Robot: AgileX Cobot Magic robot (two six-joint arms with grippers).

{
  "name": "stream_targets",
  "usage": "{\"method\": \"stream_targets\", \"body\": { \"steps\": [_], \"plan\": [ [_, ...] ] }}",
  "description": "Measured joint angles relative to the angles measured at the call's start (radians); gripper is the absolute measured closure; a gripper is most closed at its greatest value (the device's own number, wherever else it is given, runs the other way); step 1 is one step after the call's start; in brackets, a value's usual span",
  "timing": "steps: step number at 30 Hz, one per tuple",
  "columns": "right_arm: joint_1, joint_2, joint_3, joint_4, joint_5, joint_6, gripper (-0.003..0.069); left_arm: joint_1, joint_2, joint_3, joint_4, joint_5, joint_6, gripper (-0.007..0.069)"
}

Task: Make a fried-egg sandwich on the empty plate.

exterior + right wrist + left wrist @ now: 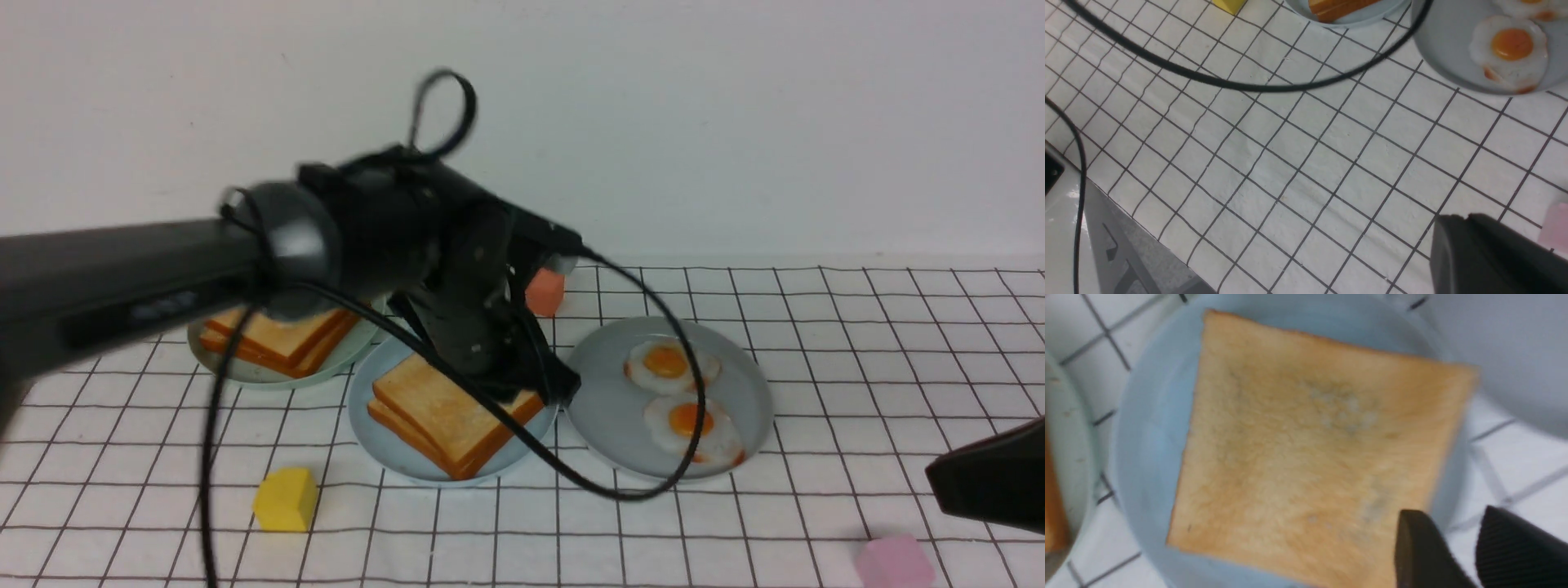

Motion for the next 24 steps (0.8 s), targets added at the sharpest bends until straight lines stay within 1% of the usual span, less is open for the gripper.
{"method": "stream_targets", "body": {
  "steps": [3,5,6,7,9,10,11,14,15,16,18,19,20,22,23,24],
  "plan": [
    [0.000,-0.039,0.001,0.000,0.000,0.005,0.0599,0.000,-0.162,0.010,-0.056,0.000,0.001,0.0573],
    [0.000,-0.056,0.001,0.000,0.000,0.016,0.0599,0.000,-0.225,0.025,-0.073,-0.011,0.006,0.0615],
    [0.000,-0.090,0.001,-0.003,0.003,0.046,0.0599,0.000,-0.344,0.075,-0.094,-0.043,0.017,0.0638],
    [0.000,-0.099,0.001,-0.006,0.004,0.050,0.0599,0.000,-0.357,0.083,-0.100,-0.047,0.020,0.0638],
    [0.000,-0.163,0.001,-0.046,0.020,0.111,0.0599,0.000,-0.533,0.207,-0.137,-0.110,0.040,0.0638],
    [0.000,-0.163,0.001,-0.051,0.022,0.117,0.0599,0.000,-0.547,0.218,-0.137,-0.115,0.041,0.0638],
    [0.000,-0.211,0.001,-0.103,0.038,0.172,0.0599,0.000,-0.656,0.331,-0.162,-0.167,0.053,0.0638],
    [0.000,-0.282,0.001,-0.216,0.071,0.274,0.0598,0.000,-0.834,0.500,-0.194,-0.253,0.060,0.0638],
    [0.000,-0.293,0.001,-0.243,0.076,0.291,0.0598,0.000,-0.861,0.544,-0.200,-0.277,0.060,0.0638],
    [0.000,-0.329,0.001,-0.308,0.095,0.348,0.0598,0.000,-0.954,0.645,-0.219,-0.337,0.061,0.0638],
    [0.000,-0.393,0.001,-0.391,0.122,0.436,0.0598,0.000,-1.106,0.798,-0.253,-0.436,0.061,0.0638],
    [0.000,-0.398,0.001,-0.404,0.124,0.442,0.0598,0.000,-1.106,0.811,-0.253,-0.445,0.061,0.0638],
    [0.000,-0.434,0.001,-0.440,0.137,0.484,0.0598,0.000,-1.205,0.900,-0.266,-0.509,0.061,0.0638],
    [0.000,-0.482,0.002,-0.475,0.155,0.533,0.0598,0.000,-1.320,1.021,-0.274,-0.598,0.061,0.0638],
    [0.000,-0.491,0.004,-0.478,0.156,0.541,0.0598,0.000,-1.341,1.030,-0.276,-0.605,0.061,0.0638],
    [0.000,-0.525,0.015,-0.485,0.156,0.570,0.0598,0.000,-1.410,1.091,-0.277,-0.645,0.061,0.0638]
  ]
}}
